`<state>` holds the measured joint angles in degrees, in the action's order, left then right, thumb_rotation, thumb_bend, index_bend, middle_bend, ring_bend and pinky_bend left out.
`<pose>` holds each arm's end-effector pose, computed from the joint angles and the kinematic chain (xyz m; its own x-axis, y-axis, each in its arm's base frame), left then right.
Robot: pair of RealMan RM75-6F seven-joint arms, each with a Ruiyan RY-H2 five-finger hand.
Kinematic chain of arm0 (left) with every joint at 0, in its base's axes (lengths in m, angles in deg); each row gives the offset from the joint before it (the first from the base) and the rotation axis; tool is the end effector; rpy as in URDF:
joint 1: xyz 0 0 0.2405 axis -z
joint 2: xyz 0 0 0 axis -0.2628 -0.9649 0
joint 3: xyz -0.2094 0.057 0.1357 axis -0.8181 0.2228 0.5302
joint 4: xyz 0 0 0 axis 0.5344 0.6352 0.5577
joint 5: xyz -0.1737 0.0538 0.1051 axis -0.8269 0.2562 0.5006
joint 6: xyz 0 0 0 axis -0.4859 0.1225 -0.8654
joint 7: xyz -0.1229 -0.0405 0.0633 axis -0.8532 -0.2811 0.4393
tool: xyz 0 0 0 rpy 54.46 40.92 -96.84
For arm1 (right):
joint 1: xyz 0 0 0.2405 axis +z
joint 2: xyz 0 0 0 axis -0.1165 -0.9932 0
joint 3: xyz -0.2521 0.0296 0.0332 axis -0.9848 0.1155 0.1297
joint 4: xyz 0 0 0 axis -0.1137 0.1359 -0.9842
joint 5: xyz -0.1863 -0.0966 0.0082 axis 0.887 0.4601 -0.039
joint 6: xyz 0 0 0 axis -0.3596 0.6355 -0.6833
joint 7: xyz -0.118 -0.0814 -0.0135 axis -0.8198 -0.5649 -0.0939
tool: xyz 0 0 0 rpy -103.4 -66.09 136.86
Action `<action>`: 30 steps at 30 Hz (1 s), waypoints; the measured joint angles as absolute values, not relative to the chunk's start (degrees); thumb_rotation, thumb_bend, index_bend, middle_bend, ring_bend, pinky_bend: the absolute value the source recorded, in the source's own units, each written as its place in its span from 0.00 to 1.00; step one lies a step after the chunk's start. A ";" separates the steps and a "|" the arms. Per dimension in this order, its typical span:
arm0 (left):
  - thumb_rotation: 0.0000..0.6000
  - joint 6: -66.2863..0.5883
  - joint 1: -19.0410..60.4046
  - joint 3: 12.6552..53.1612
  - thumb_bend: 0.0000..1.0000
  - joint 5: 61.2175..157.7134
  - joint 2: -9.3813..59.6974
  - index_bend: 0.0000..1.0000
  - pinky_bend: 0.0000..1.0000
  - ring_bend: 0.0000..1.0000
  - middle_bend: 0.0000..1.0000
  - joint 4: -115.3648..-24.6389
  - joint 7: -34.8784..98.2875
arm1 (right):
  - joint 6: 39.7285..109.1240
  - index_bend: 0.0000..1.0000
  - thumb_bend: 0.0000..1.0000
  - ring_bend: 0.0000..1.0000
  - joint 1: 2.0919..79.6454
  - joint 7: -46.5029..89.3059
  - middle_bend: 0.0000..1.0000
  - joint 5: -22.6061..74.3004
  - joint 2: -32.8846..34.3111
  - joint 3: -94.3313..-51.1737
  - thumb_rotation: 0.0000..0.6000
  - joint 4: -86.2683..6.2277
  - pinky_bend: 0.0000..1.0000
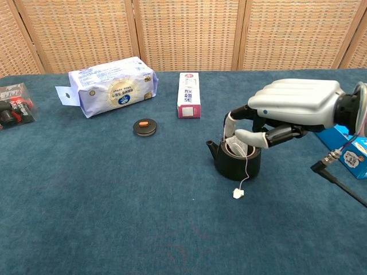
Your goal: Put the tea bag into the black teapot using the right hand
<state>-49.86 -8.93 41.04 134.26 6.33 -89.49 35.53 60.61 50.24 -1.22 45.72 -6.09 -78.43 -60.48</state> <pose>-0.3150 0.1780 0.1432 0.4673 0.1040 0.8780 0.8840 -0.0372 -0.4661 -0.1301 -0.3077 0.0132 0.6872 -0.1440 0.7121 -0.5868 -0.6880 0.4271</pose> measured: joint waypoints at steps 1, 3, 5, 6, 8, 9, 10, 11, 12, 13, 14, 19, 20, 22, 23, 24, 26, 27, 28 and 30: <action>1.00 -49.85 -8.89 41.00 0.41 134.25 6.26 0.00 0.00 0.00 0.00 -89.55 35.58 | 60.03 0.31 0.72 0.89 50.50 -1.30 0.88 45.10 -6.26 -78.28 0.00 -60.56 0.98; 1.00 -49.92 -8.81 40.86 0.41 134.26 6.07 0.00 0.00 0.00 0.00 -89.73 35.70 | 58.80 0.31 0.73 0.89 51.06 -1.50 0.88 43.78 -6.56 -77.99 0.00 -60.65 0.98; 1.00 -50.00 -8.72 40.73 0.41 134.31 5.88 0.00 0.00 0.00 0.00 -89.94 35.79 | 57.80 0.31 0.73 0.89 51.64 -1.91 0.88 42.62 -6.74 -77.75 0.00 -60.61 0.98; 1.00 -50.03 -8.68 40.68 0.41 134.34 5.80 0.00 0.00 0.00 0.00 -90.02 35.84 | 57.47 0.31 0.73 0.89 51.85 -2.18 0.88 42.19 -6.77 -77.68 0.00 -60.56 0.98; 1.00 -50.05 -8.57 40.57 0.41 134.41 5.69 0.00 0.00 0.00 0.00 -90.14 35.97 | 56.67 0.31 0.73 0.89 52.33 -2.86 0.88 41.10 -6.80 -77.59 0.00 -60.40 0.98; 1.00 -50.05 -8.54 40.55 0.41 134.43 5.65 0.00 0.00 0.00 0.00 -90.17 36.00 | 56.36 0.31 0.73 0.89 52.53 -3.20 0.88 40.66 -6.79 -77.57 0.00 -60.31 0.98; 1.00 -50.05 -8.51 40.54 0.41 134.45 5.59 0.00 0.00 0.00 0.00 -90.22 36.04 | 56.07 0.31 0.73 0.89 52.72 -3.58 0.88 40.25 -6.77 -77.56 0.00 -60.18 0.98; 1.00 -50.07 -8.48 40.52 0.41 134.52 5.50 0.00 0.00 0.00 0.00 -90.30 36.09 | 55.66 0.31 0.73 0.89 52.98 -4.08 0.88 39.70 -6.74 -77.59 0.00 -60.02 0.98; 1.00 -50.10 -8.45 40.48 0.41 134.54 5.45 0.00 0.00 0.00 0.00 -90.34 36.12 | 55.41 0.31 0.73 0.89 53.14 -4.40 0.89 39.32 -6.72 -77.62 0.00 -59.90 0.98; 1.00 -50.13 -8.43 40.46 0.41 134.56 5.40 0.00 0.00 0.00 0.00 -90.40 36.14 | 55.21 0.31 0.73 0.89 53.28 -4.74 0.89 38.93 -6.70 -77.66 0.00 -59.75 0.98; 1.00 -50.16 -8.42 40.44 0.41 134.58 5.33 0.00 0.00 0.00 0.00 -90.45 36.16 | 54.96 0.31 0.73 0.89 53.46 -5.28 0.89 38.41 -6.66 -77.75 0.00 -59.52 0.98; 1.00 -50.10 -8.39 40.48 0.41 134.59 5.29 0.00 0.00 0.00 0.00 -90.52 36.18 | 54.28 0.31 0.73 0.89 54.02 -7.13 0.89 36.69 -6.42 -78.33 0.00 -58.50 0.98; 1.00 -50.07 -8.38 40.50 0.41 134.57 5.31 0.00 0.00 0.00 0.00 -90.53 36.21 | 54.25 0.31 0.73 0.89 54.10 -7.47 0.89 36.40 -6.35 -78.48 0.00 -58.31 0.98; 1.00 -50.01 -8.37 40.51 0.41 134.54 5.32 0.00 0.00 0.00 0.00 -90.55 36.23 | 54.18 0.31 0.73 0.89 54.21 -7.92 0.89 36.01 -6.24 -78.69 0.00 -58.05 0.98; 1.00 -50.01 -8.37 40.52 0.41 134.53 5.32 0.00 0.00 0.00 0.00 -90.56 36.24 | 54.12 0.31 0.73 0.89 54.29 -8.32 0.89 35.82 -6.16 -78.84 0.00 -57.84 0.98; 1.00 -50.04 -8.38 40.53 0.41 134.55 5.32 0.00 0.00 0.00 0.00 -90.56 36.24 | 54.09 0.31 0.73 0.89 54.36 -8.66 0.89 35.68 -6.09 -78.97 0.00 -57.67 0.98; 1.00 -50.07 -8.38 40.53 0.41 134.59 5.31 0.00 0.00 0.00 0.00 -90.60 36.17 | 53.90 0.31 0.73 0.89 54.52 -9.35 0.89 35.04 -5.91 -79.27 0.00 -57.32 0.98; 1.00 -50.07 -8.37 40.53 0.41 134.58 5.30 0.00 0.00 0.00 0.00 -90.59 36.18 | 53.81 0.31 0.73 0.89 54.60 -9.65 0.89 34.70 -5.82 -79.37 0.00 -57.18 0.98; 1.00 -50.06 -8.38 40.55 0.41 134.56 5.30 0.00 0.00 0.00 0.00 -90.58 36.19 | 53.72 0.31 0.74 0.89 54.68 -9.96 0.90 34.38 -5.74 -79.48 0.00 -57.03 0.98; 1.00 -50.00 -8.39 40.58 0.41 134.52 5.28 0.00 0.00 0.00 0.00 -90.59 36.15 | 53.48 0.31 0.74 0.89 54.87 -10.61 0.90 33.66 -5.57 -79.74 0.00 -56.75 0.98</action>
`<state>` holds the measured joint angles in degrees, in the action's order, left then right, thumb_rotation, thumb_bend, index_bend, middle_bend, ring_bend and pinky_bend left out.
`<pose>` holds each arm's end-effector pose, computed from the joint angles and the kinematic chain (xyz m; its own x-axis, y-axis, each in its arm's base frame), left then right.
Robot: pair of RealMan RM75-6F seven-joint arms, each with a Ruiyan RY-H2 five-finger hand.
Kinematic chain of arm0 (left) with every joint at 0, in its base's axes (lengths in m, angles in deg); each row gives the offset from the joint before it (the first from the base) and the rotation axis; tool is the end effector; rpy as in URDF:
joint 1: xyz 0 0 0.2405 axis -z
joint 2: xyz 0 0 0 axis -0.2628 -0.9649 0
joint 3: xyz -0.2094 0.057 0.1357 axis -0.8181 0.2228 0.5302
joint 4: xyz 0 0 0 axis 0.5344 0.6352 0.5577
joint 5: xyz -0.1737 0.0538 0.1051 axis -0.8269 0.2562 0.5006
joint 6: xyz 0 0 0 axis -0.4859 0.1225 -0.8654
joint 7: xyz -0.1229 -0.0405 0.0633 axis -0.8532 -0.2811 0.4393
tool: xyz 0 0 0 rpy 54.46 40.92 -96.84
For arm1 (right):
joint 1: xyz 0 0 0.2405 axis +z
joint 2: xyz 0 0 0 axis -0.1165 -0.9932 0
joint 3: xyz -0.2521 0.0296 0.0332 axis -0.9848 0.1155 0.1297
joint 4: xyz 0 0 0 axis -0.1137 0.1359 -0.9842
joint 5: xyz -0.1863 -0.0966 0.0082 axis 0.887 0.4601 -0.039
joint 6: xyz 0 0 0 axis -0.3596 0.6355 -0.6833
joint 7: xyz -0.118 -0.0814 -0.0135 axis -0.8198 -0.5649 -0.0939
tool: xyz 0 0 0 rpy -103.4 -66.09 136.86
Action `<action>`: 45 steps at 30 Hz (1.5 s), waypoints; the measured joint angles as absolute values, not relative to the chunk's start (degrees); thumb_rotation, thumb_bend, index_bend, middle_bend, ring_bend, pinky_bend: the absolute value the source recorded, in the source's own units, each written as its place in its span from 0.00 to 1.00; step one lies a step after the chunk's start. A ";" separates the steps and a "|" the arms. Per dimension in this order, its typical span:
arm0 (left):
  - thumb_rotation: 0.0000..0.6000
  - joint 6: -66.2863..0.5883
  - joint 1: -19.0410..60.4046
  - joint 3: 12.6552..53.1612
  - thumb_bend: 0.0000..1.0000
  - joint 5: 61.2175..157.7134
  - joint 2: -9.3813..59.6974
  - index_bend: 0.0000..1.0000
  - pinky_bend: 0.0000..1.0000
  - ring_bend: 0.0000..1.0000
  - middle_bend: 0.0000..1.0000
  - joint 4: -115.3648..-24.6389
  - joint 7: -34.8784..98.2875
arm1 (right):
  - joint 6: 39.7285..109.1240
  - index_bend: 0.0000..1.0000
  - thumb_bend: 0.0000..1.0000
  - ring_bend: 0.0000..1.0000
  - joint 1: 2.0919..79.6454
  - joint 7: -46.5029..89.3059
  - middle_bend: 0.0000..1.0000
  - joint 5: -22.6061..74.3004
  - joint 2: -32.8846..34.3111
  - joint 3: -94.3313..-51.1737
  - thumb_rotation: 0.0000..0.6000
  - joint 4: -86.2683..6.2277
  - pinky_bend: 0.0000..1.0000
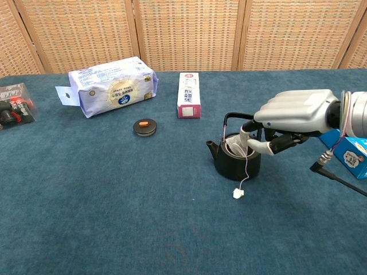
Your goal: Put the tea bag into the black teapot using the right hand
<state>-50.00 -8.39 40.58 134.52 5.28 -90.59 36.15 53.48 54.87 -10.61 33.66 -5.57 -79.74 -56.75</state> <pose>-0.3096 0.1825 0.1484 0.4772 0.0884 0.8743 0.8788 -0.0508 -0.4745 -0.1478 -0.3309 0.0021 0.8063 -0.1902 0.5601 -0.5279 -0.6587 0.5362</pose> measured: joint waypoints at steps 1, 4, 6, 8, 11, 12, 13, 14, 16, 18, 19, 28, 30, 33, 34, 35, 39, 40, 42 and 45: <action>1.00 -50.00 -8.40 40.59 0.41 134.50 5.28 0.00 0.00 0.00 0.00 -90.59 36.14 | 53.37 0.31 0.74 0.89 54.95 -10.92 0.90 33.34 -5.51 -79.86 0.00 -56.66 0.98; 1.00 -49.90 -8.44 40.66 0.41 134.37 5.31 0.00 0.00 0.00 0.00 -90.54 36.18 | 53.16 0.31 0.74 0.89 55.21 -11.93 0.90 32.68 -5.34 -80.22 0.00 -56.46 0.98; 1.00 -49.83 -8.44 40.68 0.41 134.31 5.35 0.00 0.00 0.00 0.00 -90.53 36.21 | 53.20 0.31 0.74 0.89 55.37 -12.84 0.91 32.30 -5.11 -80.45 0.00 -56.26 0.98; 1.00 -49.81 -8.45 40.70 0.41 134.30 5.38 0.00 0.00 0.00 0.00 -90.51 36.18 | 53.21 0.31 0.74 0.89 55.55 -13.73 0.92 31.63 -4.88 -80.68 0.00 -56.12 0.98; 1.00 -49.79 -8.51 40.73 0.41 134.18 5.42 0.00 0.00 0.00 0.00 -90.42 36.12 | 53.36 0.29 0.74 0.89 55.76 -15.05 0.93 31.07 -4.73 -80.98 0.00 -56.10 0.98; 1.00 -49.78 -8.51 40.74 0.41 134.17 5.44 0.00 0.00 0.00 0.00 -90.38 36.12 | 53.48 0.28 0.74 0.89 55.81 -15.57 0.93 30.89 -4.70 -81.08 0.00 -56.12 0.98; 1.00 -49.74 -8.50 40.74 0.41 134.16 5.47 0.00 0.00 0.00 0.00 -90.35 36.11 | 53.62 0.27 0.74 0.89 55.86 -16.14 0.93 30.68 -4.67 -81.20 0.00 -56.17 0.98; 1.00 -49.71 -8.49 40.76 0.41 134.17 5.51 0.00 0.00 0.00 0.00 -90.33 36.05 | 53.86 0.26 0.74 0.89 55.92 -16.99 0.94 30.33 -4.62 -81.36 0.00 -56.27 0.98; 1.00 -49.71 -8.50 40.80 0.41 134.22 5.57 0.00 0.00 0.00 0.00 -90.27 36.00 | 54.34 0.24 0.74 0.89 56.00 -18.33 0.94 29.68 -4.58 -81.59 0.00 -56.54 0.98; 1.00 -49.73 -8.52 40.81 0.41 134.23 5.64 0.00 0.00 0.00 0.00 -90.20 35.89 | 55.07 0.23 0.74 0.89 56.08 -19.79 0.94 28.82 -4.58 -81.81 0.00 -57.17 0.98; 1.00 -49.75 -8.54 40.83 0.41 134.24 5.65 0.00 0.00 0.00 0.00 -90.17 35.86 | 55.42 0.23 0.74 0.89 56.11 -20.35 0.94 28.51 -4.62 -81.89 0.00 -57.52 0.98; 1.00 -49.68 -8.62 40.86 0.41 134.05 5.97 0.00 0.00 0.00 0.00 -89.58 35.29 | 58.25 0.22 0.74 0.89 56.37 -23.32 0.94 27.45 -5.97 -82.05 0.00 -61.97 0.98; 1.00 -49.61 -8.59 40.88 0.41 134.08 6.04 0.00 0.00 0.00 0.00 -89.44 35.19 | 58.69 0.22 0.74 0.89 56.43 -23.94 0.94 27.31 -6.34 -82.20 0.00 -62.95 0.98; 1.00 -49.54 -8.57 40.92 0.41 134.12 6.14 0.00 0.00 0.00 0.00 -89.29 35.04 | 59.03 0.22 0.74 0.89 56.54 -24.56 0.94 27.16 -6.53 -82.46 0.00 -63.82 0.98; 1.00 -49.54 -8.58 40.92 0.41 134.11 6.17 0.00 0.00 0.00 0.00 -89.23 35.00 | 59.12 0.22 0.74 0.89 56.58 -24.77 0.93 27.12 -6.55 -82.58 0.00 -64.06 0.98; 1.00 -49.54 -8.59 40.92 0.41 134.09 6.21 0.00 0.00 0.00 0.00 -89.15 34.92 | 59.16 0.22 0.74 0.89 56.64 -24.98 0.93 27.02 -6.52 -82.78 0.00 -64.31 0.98; 1.00 -49.44 -8.64 41.01 0.41 134.04 6.30 0.00 0.00 0.00 0.00 -88.95 34.76 | 58.93 0.23 0.74 0.89 56.85 -25.33 0.93 26.31 -5.91 -83.24 0.00 -63.91 0.98; 1.00 -49.45 -8.66 41.03 0.41 134.02 6.31 0.00 0.00 0.00 0.00 -88.90 34.73 | 58.83 0.22 0.74 0.89 56.90 -25.38 0.93 26.20 -5.74 -83.35 0.00 -63.69 0.98; 1.00 -49.47 -8.73 41.05 0.41 133.97 6.33 0.00 0.00 0.00 0.00 -88.81 34.66 | 58.60 0.22 0.74 0.89 57.01 -25.41 0.93 25.92 -5.37 -83.58 0.00 -63.15 0.98; 1.00 -49.42 -8.74 41.06 0.41 133.90 6.34 0.00 0.00 0.00 0.00 -88.71 34.61 | 58.44 0.23 0.74 0.89 57.13 -25.30 0.93 25.55 -4.88 -83.77 0.00 -62.25 0.98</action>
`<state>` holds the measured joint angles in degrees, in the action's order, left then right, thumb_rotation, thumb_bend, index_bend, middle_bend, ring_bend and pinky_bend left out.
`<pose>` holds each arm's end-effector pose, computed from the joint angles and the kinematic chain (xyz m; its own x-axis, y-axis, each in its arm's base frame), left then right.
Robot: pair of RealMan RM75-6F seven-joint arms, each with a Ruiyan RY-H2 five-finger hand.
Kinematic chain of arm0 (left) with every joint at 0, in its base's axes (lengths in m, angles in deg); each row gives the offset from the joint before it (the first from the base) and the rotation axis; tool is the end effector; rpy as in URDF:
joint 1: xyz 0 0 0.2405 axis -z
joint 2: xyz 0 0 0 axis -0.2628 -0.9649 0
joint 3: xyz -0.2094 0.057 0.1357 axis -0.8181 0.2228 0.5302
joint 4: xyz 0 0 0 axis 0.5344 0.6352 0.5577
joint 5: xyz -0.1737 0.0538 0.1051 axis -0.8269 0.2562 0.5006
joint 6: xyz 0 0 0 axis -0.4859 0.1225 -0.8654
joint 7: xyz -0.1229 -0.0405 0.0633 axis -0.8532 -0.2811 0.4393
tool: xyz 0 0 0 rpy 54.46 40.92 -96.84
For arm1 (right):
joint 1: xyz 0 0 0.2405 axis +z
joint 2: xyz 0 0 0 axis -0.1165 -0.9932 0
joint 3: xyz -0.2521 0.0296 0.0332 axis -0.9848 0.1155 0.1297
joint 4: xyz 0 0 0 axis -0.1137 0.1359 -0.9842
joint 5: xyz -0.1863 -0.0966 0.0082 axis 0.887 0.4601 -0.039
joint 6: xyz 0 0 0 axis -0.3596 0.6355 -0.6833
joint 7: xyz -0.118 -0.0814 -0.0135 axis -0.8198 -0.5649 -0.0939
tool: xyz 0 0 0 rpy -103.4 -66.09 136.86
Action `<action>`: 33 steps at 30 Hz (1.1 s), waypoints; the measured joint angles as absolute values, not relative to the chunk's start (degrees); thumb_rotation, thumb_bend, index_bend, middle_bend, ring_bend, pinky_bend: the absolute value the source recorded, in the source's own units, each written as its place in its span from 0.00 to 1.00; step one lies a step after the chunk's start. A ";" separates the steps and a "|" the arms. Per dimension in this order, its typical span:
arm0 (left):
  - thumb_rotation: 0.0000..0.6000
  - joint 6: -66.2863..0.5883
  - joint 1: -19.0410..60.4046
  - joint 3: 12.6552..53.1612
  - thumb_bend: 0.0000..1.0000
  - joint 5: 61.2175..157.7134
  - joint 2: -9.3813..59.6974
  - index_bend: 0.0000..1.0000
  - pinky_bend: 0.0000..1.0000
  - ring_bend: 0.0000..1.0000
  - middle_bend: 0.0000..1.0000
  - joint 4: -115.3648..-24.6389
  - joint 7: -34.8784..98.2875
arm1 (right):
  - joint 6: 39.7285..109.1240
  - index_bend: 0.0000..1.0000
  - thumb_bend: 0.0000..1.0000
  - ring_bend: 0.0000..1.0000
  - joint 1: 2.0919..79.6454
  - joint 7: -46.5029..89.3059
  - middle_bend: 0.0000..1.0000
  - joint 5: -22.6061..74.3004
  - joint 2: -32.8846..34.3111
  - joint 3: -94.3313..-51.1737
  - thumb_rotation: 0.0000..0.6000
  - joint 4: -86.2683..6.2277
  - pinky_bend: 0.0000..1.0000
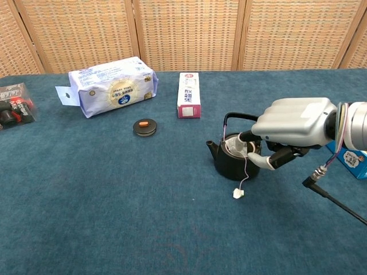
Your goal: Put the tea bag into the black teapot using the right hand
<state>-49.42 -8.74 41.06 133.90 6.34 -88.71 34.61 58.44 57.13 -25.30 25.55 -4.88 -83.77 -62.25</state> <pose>-0.3185 0.1792 0.1439 0.4642 0.1101 0.8789 0.8854 -0.0320 -0.4636 -0.1403 -0.3123 -0.0060 0.8743 -0.1249 0.4691 -0.4224 -0.6719 0.6084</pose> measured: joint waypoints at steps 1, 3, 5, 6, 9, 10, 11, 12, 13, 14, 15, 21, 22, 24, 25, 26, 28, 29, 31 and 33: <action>1.00 -49.41 -8.74 41.06 0.41 133.90 6.34 0.00 0.00 0.00 0.00 -88.70 34.61 | 58.42 0.23 0.74 0.89 57.16 -25.26 0.93 25.44 -4.76 -83.81 0.00 -62.06 0.98; 1.00 -49.36 -8.72 41.07 0.41 133.90 6.36 0.00 0.00 0.00 0.00 -88.68 34.60 | 58.42 0.23 0.74 0.89 57.21 -25.20 0.93 25.35 -4.65 -83.83 0.00 -61.87 0.98; 1.00 -49.29 -8.67 41.06 0.41 133.91 6.39 0.00 0.00 0.00 0.00 -88.68 34.61 | 58.44 0.23 0.74 0.89 57.28 -25.19 0.93 25.21 -4.54 -83.85 0.00 -61.49 0.98; 1.00 -49.25 -8.65 41.06 0.41 133.92 6.43 0.00 0.00 0.00 0.00 -88.68 34.64 | 58.46 0.23 0.74 0.89 57.31 -25.19 0.93 25.16 -4.49 -83.87 0.00 -61.31 0.98; 1.00 -49.12 -8.56 41.05 0.41 133.93 6.51 0.00 0.00 0.00 0.00 -88.69 34.68 | 58.47 0.23 0.74 0.89 57.41 -25.29 0.93 24.82 -4.32 -84.02 0.00 -60.76 0.98; 1.00 -49.13 -8.56 41.05 0.41 133.94 6.52 0.00 0.00 0.00 0.00 -88.70 34.69 | 58.48 0.23 0.74 0.89 57.43 -25.38 0.93 24.72 -4.28 -84.08 0.00 -60.59 0.98; 1.00 -49.15 -8.57 41.05 0.41 133.93 6.53 0.00 0.00 0.00 0.00 -88.69 34.68 | 58.54 0.22 0.74 0.89 57.44 -25.52 0.93 24.62 -4.21 -84.18 0.00 -60.33 0.98; 1.00 -49.15 -8.58 41.05 0.41 133.91 6.54 0.00 0.00 0.00 0.00 -88.69 34.65 | 58.61 0.23 0.74 0.89 57.44 -25.60 0.93 24.51 -4.13 -84.28 0.00 -60.14 0.98; 1.00 -49.15 -8.59 41.06 0.41 133.90 6.53 0.00 0.00 0.00 0.00 -88.67 34.65 | 58.68 0.23 0.74 0.89 57.42 -25.67 0.93 24.40 -4.06 -84.39 0.00 -59.99 0.98; 1.00 -49.16 -8.62 41.09 0.41 133.91 6.53 0.00 0.00 0.00 0.00 -88.67 34.64 | 58.73 0.22 0.74 0.89 57.40 -25.80 0.93 24.37 -3.99 -84.57 0.00 -59.86 0.98; 1.00 -49.18 -8.64 41.11 0.41 133.92 6.53 0.00 0.00 0.00 0.00 -88.67 34.60 | 58.76 0.23 0.74 0.89 57.38 -26.00 0.93 24.40 -3.90 -84.77 0.00 -59.71 0.98; 1.00 -49.20 -8.64 41.12 0.41 133.99 6.49 0.00 0.00 0.00 0.00 -88.62 34.51 | 59.49 0.23 0.74 0.89 57.11 -26.28 0.93 24.79 -3.70 -85.34 0.00 -59.78 0.98; 1.00 -49.18 -8.63 41.11 0.41 133.98 6.50 0.00 0.00 0.00 0.00 -88.61 34.51 | 59.70 0.22 0.74 0.89 57.10 -26.26 0.93 24.94 -3.88 -85.28 0.00 -60.08 0.98; 1.00 -49.14 -8.59 41.08 0.41 133.98 6.54 0.00 0.00 0.00 0.00 -88.60 34.49 | 60.14 0.22 0.74 0.89 57.09 -26.23 0.93 25.16 -4.46 -85.10 0.00 -60.96 0.98; 1.00 -49.16 -8.58 41.08 0.41 134.00 6.56 0.00 0.00 0.00 0.00 -88.60 34.50 | 60.32 0.23 0.74 0.89 57.09 -26.23 0.93 25.22 -4.77 -85.01 0.00 -61.39 0.98; 1.00 -49.15 -8.57 41.08 0.41 134.01 6.60 0.00 0.00 0.00 0.00 -88.60 34.46 | 60.61 0.23 0.74 0.89 57.10 -26.25 0.93 25.33 -5.24 -84.89 0.00 -61.99 0.98; 1.00 -49.12 -8.56 41.10 0.41 134.02 6.64 0.00 0.00 0.00 0.00 -88.57 34.44 | 60.93 0.23 0.74 0.89 57.11 -26.24 0.93 25.43 -5.94 -84.73 0.00 -62.82 0.98; 1.00 -49.11 -8.56 41.10 0.41 134.02 6.66 0.00 0.00 0.00 0.00 -88.54 34.44 | 61.11 0.23 0.74 0.89 57.10 -26.19 0.93 25.48 -6.33 -84.64 0.00 -63.32 0.98; 1.00 -49.10 -8.54 41.08 0.41 134.01 6.67 0.00 0.00 0.00 0.00 -88.50 34.38 | 61.42 0.22 0.74 0.89 57.05 -26.10 0.93 25.62 -6.86 -84.55 0.00 -64.00 0.98; 1.00 -49.17 -8.56 41.05 0.41 134.00 6.64 0.00 0.00 0.00 0.00 -88.50 34.32 | 61.97 0.22 0.74 0.89 56.91 -25.94 0.93 25.99 -7.43 -84.46 0.00 -64.73 0.98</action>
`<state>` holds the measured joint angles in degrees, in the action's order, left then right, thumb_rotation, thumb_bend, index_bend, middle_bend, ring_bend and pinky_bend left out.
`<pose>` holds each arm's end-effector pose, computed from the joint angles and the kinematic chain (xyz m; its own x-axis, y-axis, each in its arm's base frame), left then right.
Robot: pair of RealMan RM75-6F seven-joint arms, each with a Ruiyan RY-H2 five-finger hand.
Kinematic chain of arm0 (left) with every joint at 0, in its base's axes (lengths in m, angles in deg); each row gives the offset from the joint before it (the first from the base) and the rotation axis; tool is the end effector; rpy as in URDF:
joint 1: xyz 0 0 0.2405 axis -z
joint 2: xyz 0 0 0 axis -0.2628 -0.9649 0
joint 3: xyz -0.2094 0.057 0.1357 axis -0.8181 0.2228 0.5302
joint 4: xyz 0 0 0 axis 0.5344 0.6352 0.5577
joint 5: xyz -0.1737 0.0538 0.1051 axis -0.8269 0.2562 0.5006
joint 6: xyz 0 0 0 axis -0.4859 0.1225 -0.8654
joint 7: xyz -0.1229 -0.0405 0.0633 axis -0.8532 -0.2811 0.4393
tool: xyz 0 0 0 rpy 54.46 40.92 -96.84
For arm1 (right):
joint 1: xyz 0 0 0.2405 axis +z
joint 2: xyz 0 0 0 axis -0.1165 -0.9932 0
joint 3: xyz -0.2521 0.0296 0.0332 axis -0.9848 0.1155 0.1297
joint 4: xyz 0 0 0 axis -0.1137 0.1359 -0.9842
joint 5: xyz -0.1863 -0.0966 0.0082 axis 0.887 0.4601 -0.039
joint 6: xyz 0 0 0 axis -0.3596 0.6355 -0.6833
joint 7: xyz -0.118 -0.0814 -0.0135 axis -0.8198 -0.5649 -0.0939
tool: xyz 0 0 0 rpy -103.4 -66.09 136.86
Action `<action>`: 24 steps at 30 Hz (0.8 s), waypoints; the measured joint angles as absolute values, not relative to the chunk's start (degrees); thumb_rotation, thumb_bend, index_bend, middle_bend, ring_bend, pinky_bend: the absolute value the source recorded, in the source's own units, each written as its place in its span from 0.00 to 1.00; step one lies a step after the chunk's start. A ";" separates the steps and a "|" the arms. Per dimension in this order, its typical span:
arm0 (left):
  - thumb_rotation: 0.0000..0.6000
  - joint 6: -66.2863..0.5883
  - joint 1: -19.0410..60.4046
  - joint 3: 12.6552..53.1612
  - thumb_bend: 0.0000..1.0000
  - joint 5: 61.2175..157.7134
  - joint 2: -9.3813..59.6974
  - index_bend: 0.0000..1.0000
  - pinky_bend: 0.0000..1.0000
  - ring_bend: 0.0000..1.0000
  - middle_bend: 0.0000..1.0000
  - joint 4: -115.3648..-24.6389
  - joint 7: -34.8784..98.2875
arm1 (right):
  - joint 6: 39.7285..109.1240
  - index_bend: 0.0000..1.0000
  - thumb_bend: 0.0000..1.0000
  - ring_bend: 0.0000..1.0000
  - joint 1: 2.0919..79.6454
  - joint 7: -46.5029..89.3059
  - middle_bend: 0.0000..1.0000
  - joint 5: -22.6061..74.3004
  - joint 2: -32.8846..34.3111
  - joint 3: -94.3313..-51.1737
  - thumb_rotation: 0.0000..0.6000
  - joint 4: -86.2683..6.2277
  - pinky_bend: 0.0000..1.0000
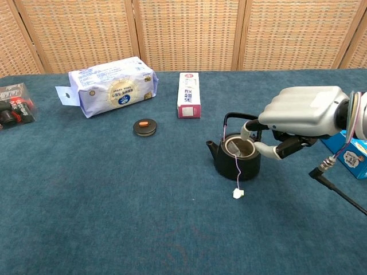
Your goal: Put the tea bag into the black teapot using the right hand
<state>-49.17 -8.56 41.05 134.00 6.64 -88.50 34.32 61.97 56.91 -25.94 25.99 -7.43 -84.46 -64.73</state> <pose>-0.3182 0.1802 0.1418 0.4588 0.1130 0.8813 0.8883 -0.0362 -0.4578 -0.1395 -0.3123 0.0110 0.8732 -0.0887 0.4792 -0.4171 -0.6447 0.6406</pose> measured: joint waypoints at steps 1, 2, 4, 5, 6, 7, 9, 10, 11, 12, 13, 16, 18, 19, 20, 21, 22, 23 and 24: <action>1.00 -49.21 -8.58 41.04 0.41 133.99 6.62 0.00 0.00 0.00 0.00 -88.51 34.28 | 62.25 0.22 0.74 0.89 56.81 -25.83 0.93 26.21 -7.68 -84.42 0.00 -65.05 0.98; 1.00 -49.25 -8.59 41.02 0.41 133.98 6.58 0.00 0.00 0.00 0.00 -88.52 34.26 | 62.62 0.22 0.74 0.89 56.66 -25.69 0.93 26.54 -7.98 -84.38 0.00 -65.44 0.98; 1.00 -49.33 -8.62 41.02 0.41 134.02 6.55 0.00 0.00 0.00 0.00 -88.55 34.26 | 63.25 0.23 0.74 0.89 56.38 -25.37 0.92 27.11 -8.41 -84.32 0.00 -66.07 0.98; 1.00 -49.36 -8.63 41.02 0.41 134.04 6.52 0.00 0.00 0.00 0.00 -88.59 34.27 | 63.78 0.23 0.74 0.89 56.13 -25.05 0.92 27.63 -8.72 -84.26 0.00 -66.50 0.98; 1.00 -49.37 -8.64 41.02 0.41 134.04 6.49 0.00 0.00 0.00 0.00 -88.62 34.28 | 64.23 0.23 0.74 0.89 55.90 -24.70 0.92 28.10 -8.95 -84.21 0.00 -66.81 0.98; 1.00 -49.40 -8.65 41.03 0.41 134.06 6.47 0.00 0.00 0.00 0.00 -88.68 34.31 | 64.76 0.23 0.74 0.89 55.62 -24.27 0.92 28.59 -9.22 -84.16 0.00 -67.12 0.98; 1.00 -49.52 -8.69 41.03 0.41 134.10 6.40 0.00 0.00 0.00 0.00 -88.85 34.39 | 66.32 0.22 0.74 0.89 54.76 -22.89 0.92 30.03 -9.83 -84.02 0.00 -67.77 0.98; 1.00 -49.55 -8.70 41.03 0.41 134.11 6.39 0.00 0.00 0.00 0.00 -88.89 34.41 | 66.99 0.22 0.74 0.89 54.35 -22.17 0.91 30.68 -10.08 -83.96 0.00 -68.00 0.98; 1.00 -49.60 -8.73 41.04 0.41 134.14 6.36 0.00 0.00 0.00 0.00 -88.99 34.47 | 67.87 0.22 0.74 0.89 53.77 -21.15 0.90 31.50 -10.40 -83.88 0.00 -68.23 0.98; 1.00 -49.65 -8.75 41.06 0.41 134.17 6.34 0.00 0.00 0.00 0.00 -89.07 34.54 | 68.59 0.22 0.74 0.89 53.31 -20.36 0.89 32.14 -10.63 -83.81 0.00 -68.36 0.98; 1.00 -49.69 -8.77 41.07 0.41 134.22 6.32 0.00 0.00 0.00 0.00 -89.16 34.62 | 69.39 0.21 0.74 0.88 52.82 -19.54 0.87 32.82 -10.83 -83.74 0.00 -68.42 0.97; 1.00 -49.82 -8.77 41.10 0.41 134.43 6.24 0.00 0.00 0.00 0.00 -89.49 34.89 | 72.26 0.15 0.74 0.82 50.99 -16.65 0.79 35.23 -11.50 -83.49 0.00 -68.39 0.92; 1.00 -50.06 -8.80 41.09 0.41 134.62 6.18 0.00 0.00 0.00 0.00 -89.85 35.16 | 74.36 0.13 0.74 0.79 49.67 -14.75 0.74 36.35 -11.93 -83.25 0.00 -68.29 0.90; 1.00 -50.24 -8.84 41.08 0.41 134.69 6.15 0.00 0.00 0.00 0.00 -90.11 35.32 | 75.50 0.12 0.74 0.76 48.98 -14.02 0.70 36.60 -12.09 -83.11 0.00 -68.21 0.88; 1.00 -50.47 -8.91 41.04 0.41 134.73 6.11 0.00 0.00 0.00 0.00 -90.52 35.53 | 77.11 0.12 0.74 0.73 47.89 -12.89 0.65 36.91 -12.30 -82.94 0.00 -68.03 0.85; 1.00 -50.60 -8.96 41.00 0.41 134.71 6.08 0.00 0.00 0.00 0.00 -90.84 35.69 | 78.33 0.12 0.73 0.70 46.99 -11.84 0.62 37.14 -12.43 -82.81 0.00 -67.85 0.82; 1.00 -50.67 -8.99 40.96 0.41 134.65 6.04 0.00 0.00 0.00 0.00 -91.14 35.85 | 79.55 0.11 0.70 0.64 46.03 -10.67 0.57 37.33 -12.55 -82.66 0.00 -67.64 0.79; 1.00 -50.71 -9.03 40.91 0.41 134.54 5.99 0.00 0.00 0.00 0.00 -91.51 36.04 | 81.12 0.11 0.66 0.59 44.70 -9.07 0.52 37.51 -12.69 -82.47 0.00 -67.30 0.76; 1.00 -50.74 -9.06 40.87 0.41 134.43 5.96 0.00 0.00 0.00 0.00 -91.78 36.16 | 82.18 0.11 0.64 0.55 43.68 -7.90 0.49 37.53 -12.79 -82.32 0.00 -67.04 0.73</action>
<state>-50.74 -9.06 40.87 134.43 5.96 -91.78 36.16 82.18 43.68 -7.90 37.53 -12.79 -82.32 -67.04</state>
